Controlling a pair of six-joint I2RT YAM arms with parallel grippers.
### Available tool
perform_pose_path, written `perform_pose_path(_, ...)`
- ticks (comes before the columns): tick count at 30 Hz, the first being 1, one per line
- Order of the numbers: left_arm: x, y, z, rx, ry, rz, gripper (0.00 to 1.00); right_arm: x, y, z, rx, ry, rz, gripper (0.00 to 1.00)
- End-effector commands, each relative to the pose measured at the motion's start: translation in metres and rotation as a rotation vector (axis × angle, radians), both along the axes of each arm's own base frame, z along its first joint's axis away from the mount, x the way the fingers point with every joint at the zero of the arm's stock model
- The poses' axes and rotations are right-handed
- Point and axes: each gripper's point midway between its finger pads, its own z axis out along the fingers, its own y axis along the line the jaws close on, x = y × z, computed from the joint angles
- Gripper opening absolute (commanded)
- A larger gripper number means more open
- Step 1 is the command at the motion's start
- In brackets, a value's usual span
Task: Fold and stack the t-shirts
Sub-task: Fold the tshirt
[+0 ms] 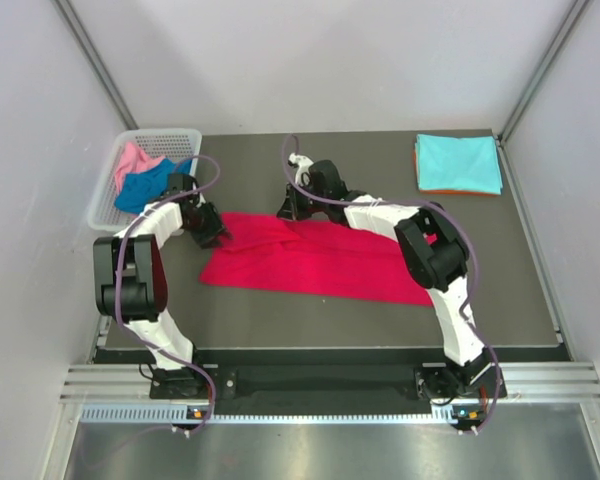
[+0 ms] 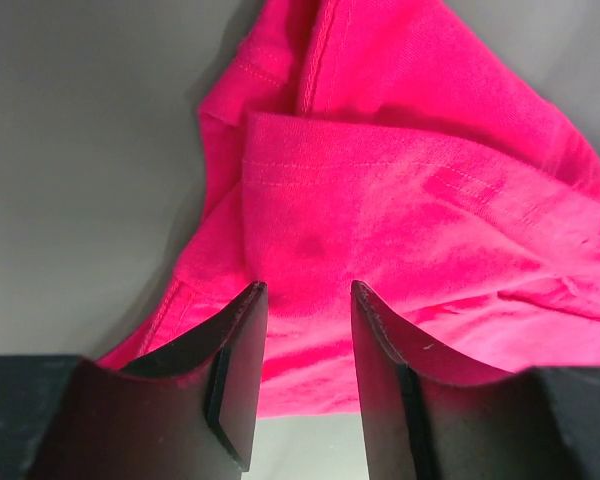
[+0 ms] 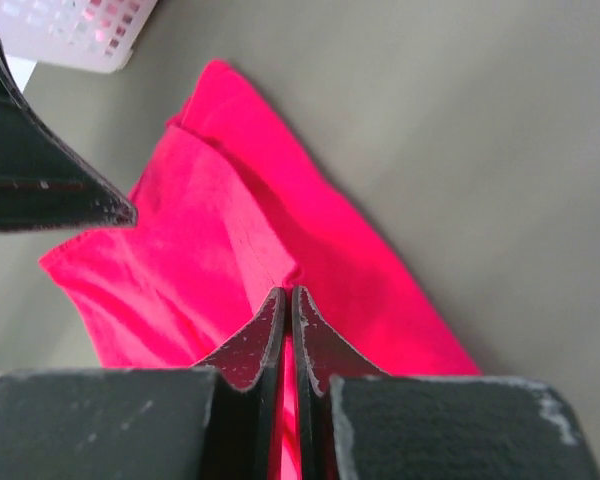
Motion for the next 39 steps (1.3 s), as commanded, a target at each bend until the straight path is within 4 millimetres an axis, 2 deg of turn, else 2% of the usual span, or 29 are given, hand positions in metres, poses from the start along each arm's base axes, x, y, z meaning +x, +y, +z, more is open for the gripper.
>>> perform_pose_path(1, 0.006, 0.002, 0.019, 0.018, -0.077, 0.005, 0.44, -0.011, 0.009, 0.039, 0.070, -0.076, 0.042, 0.00)
perform_pose_path(5, -0.002, 0.005, 0.013, 0.041, -0.051, -0.005, 0.45, -0.018, 0.006, 0.046, 0.095, -0.078, 0.041, 0.00)
perform_pose_path(9, -0.002, 0.009, 0.015, 0.058, -0.061, 0.002, 0.45, -0.027, 0.003, 0.048, 0.114, -0.061, 0.044, 0.00)
perform_pose_path(11, 0.005, 0.013, 0.023, 0.077, -0.077, 0.011, 0.46, -0.033, 0.003, 0.054, 0.128, -0.064, 0.057, 0.00)
perform_pose_path(13, 0.010, 0.016, 0.032, 0.080, -0.095, 0.019, 0.45, -0.040, -0.001, 0.051, 0.129, -0.058, 0.060, 0.00)
perform_pose_path(14, 0.014, 0.015, 0.038, 0.071, -0.112, 0.016, 0.45, -0.042, -0.002, 0.058, 0.141, -0.065, 0.060, 0.00)
perform_pose_path(18, 0.019, 0.007, 0.048, 0.027, -0.149, -0.015, 0.45, -0.050, -0.005, 0.060, 0.160, -0.060, 0.065, 0.00)
perform_pose_path(31, 0.011, -0.010, 0.023, -0.074, -0.084, -0.069, 0.43, -0.065, -0.003, 0.044, 0.167, -0.008, 0.080, 0.00)
perform_pose_path(39, 0.009, -0.013, 0.014, -0.086, -0.062, -0.062, 0.43, -0.069, -0.004, 0.039, 0.163, -0.002, 0.072, 0.00)
